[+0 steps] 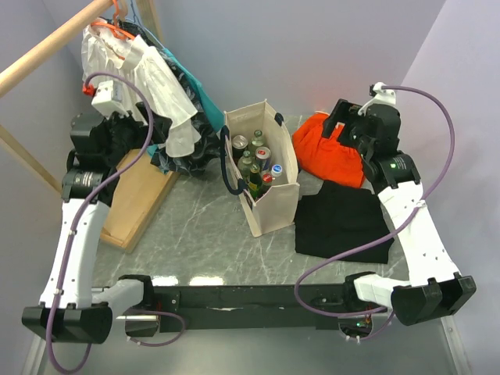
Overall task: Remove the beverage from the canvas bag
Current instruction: Take out the drink from the canvas bag.
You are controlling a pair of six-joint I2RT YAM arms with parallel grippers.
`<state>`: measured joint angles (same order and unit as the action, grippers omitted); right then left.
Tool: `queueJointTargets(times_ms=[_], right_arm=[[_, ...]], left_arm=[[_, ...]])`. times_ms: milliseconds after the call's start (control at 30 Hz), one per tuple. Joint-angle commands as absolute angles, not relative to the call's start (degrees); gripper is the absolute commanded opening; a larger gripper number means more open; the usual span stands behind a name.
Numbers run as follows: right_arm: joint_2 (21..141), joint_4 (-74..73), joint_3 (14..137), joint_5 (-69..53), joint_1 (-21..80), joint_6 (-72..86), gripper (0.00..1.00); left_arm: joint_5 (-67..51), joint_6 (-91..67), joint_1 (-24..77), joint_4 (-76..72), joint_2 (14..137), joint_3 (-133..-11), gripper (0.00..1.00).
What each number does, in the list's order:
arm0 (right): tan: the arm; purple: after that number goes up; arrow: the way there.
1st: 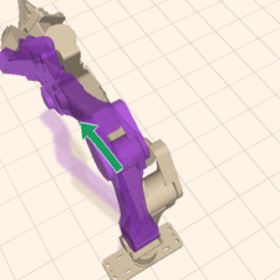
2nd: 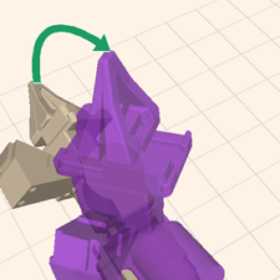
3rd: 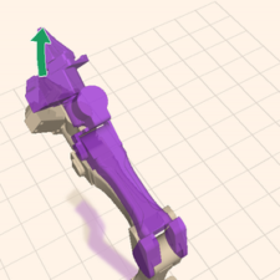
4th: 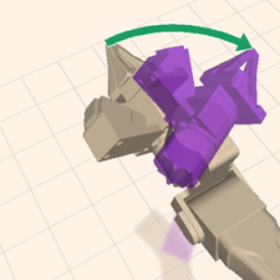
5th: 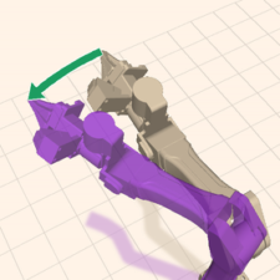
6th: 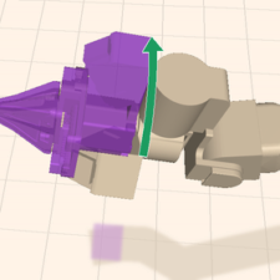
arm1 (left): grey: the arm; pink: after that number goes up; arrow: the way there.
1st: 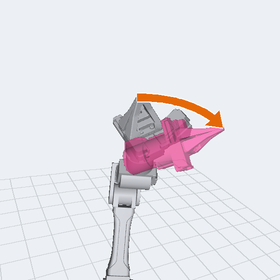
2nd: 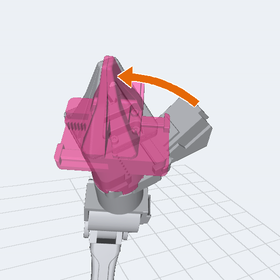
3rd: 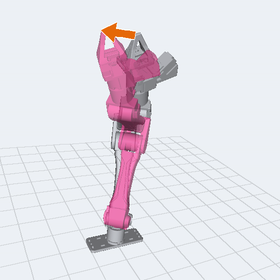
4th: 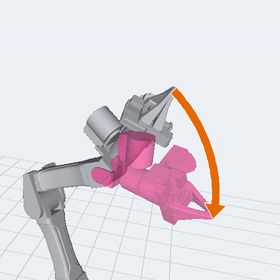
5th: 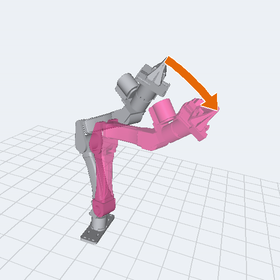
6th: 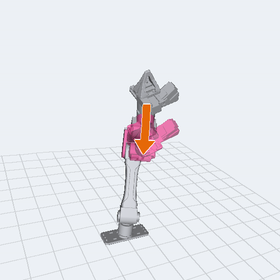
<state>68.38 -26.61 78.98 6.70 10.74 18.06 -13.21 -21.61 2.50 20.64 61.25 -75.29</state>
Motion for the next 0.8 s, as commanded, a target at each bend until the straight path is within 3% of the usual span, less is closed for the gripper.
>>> queueJointTargets(times_ms=[0,133,400,600,767], right_arm=[[66.45,-25.4,83.58,4.05,11.07,15.82,1.0],[65.83,-25.58,83.94,3.77,11.07,15.91,1.0],[67.06,-30.57,85.42,5.19,11.07,15.3,1.0],[65.58,-31.04,82.63,-5.35,11.16,10.2,1.0],[62.32,-29.7,80.51,-4.49,11.07,11.95,1.0]], left_arm=[[-10.99,-18.55,3.08,27.39,65.29,-83.22,0.96],[-14.23,-16.79,3.08,30.94,67.85,-87.89,0.96],[-14.32,-18.11,3.16,24.7,62.84,-84.29,0.96],[-20.54,-18.46,3.16,23.73,63.02,-83.76,0.96],[-23.11,-19.6,3.08,22.5,64.94,-82.53,0.96]])
